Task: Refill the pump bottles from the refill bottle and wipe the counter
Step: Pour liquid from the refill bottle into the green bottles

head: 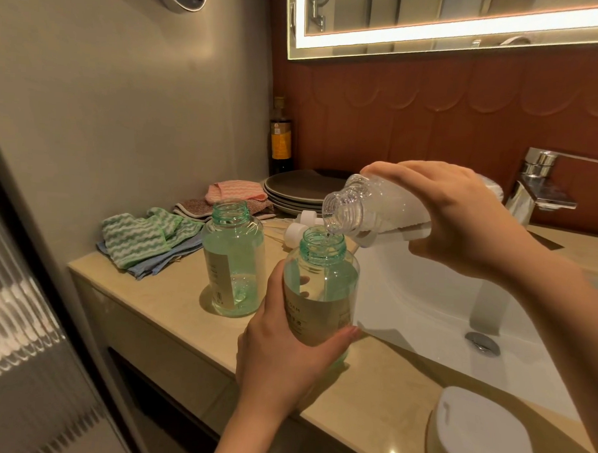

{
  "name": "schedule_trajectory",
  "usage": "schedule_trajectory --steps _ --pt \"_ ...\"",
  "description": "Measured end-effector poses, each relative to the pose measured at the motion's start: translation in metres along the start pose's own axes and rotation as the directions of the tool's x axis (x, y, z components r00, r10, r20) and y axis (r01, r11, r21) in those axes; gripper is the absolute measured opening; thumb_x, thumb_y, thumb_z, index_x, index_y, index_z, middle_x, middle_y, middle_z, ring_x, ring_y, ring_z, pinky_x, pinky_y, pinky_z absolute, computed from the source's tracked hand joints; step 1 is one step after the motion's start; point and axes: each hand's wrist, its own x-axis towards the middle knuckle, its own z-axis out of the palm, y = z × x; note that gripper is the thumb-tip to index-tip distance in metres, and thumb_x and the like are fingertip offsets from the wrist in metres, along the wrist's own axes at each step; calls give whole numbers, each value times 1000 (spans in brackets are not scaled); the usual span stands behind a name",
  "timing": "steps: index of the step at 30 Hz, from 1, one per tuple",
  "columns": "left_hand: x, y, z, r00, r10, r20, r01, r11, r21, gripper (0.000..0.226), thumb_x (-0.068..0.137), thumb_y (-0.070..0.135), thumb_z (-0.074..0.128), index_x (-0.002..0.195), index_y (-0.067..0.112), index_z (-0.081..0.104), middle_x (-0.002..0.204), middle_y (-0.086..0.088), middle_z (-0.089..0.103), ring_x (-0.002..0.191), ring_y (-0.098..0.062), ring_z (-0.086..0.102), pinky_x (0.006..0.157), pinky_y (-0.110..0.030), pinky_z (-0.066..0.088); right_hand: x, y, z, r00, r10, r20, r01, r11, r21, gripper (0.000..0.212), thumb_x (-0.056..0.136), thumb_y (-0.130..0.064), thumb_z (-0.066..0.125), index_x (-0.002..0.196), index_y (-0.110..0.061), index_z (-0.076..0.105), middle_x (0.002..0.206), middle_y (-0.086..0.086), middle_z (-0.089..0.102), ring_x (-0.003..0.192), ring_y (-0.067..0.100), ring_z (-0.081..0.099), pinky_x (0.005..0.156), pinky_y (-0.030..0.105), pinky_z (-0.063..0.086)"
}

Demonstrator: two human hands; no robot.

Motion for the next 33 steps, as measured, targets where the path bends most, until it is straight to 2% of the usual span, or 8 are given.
schedule_trajectory --steps 14,19,26,33 --pt "-1 1 -1 1000 -2 -2 2 1000 6 100 44 80 59 130 55 17 117 27 45 116 -7 49 96 -44 47 0 0 0 1000 -9 -6 9 1000 -2 102 58 -4 82 142 -31 32 128 4 55 119 30 48 98 49 37" --pt "-1 1 -1 1000 -4 -6 4 1000 7 100 43 80 59 131 54 18 117 26 47 115 -8 50 95 -43 47 0 0 -1 1000 -8 -11 8 1000 -5 101 59 -3 81 142 -32 32 128 3 55 119 29 48 98 46 36" --pt "-1 0 0 1000 -2 -13 2 1000 14 101 44 80 59 132 53 19 112 33 43 107 0 46 95 -38 47 0 0 0 1000 -12 -10 12 1000 -11 102 58 -3 82 142 -32 32 128 4 55 119 30 48 98 47 36" --pt "-1 1 -1 1000 -2 -15 2 1000 12 101 44 81 59 132 53 18 115 29 44 111 -3 47 96 -42 47 0 1 0 1000 -20 -16 20 1000 -15 102 57 -2 82 142 -30 34 126 6 56 118 31 49 97 48 37"
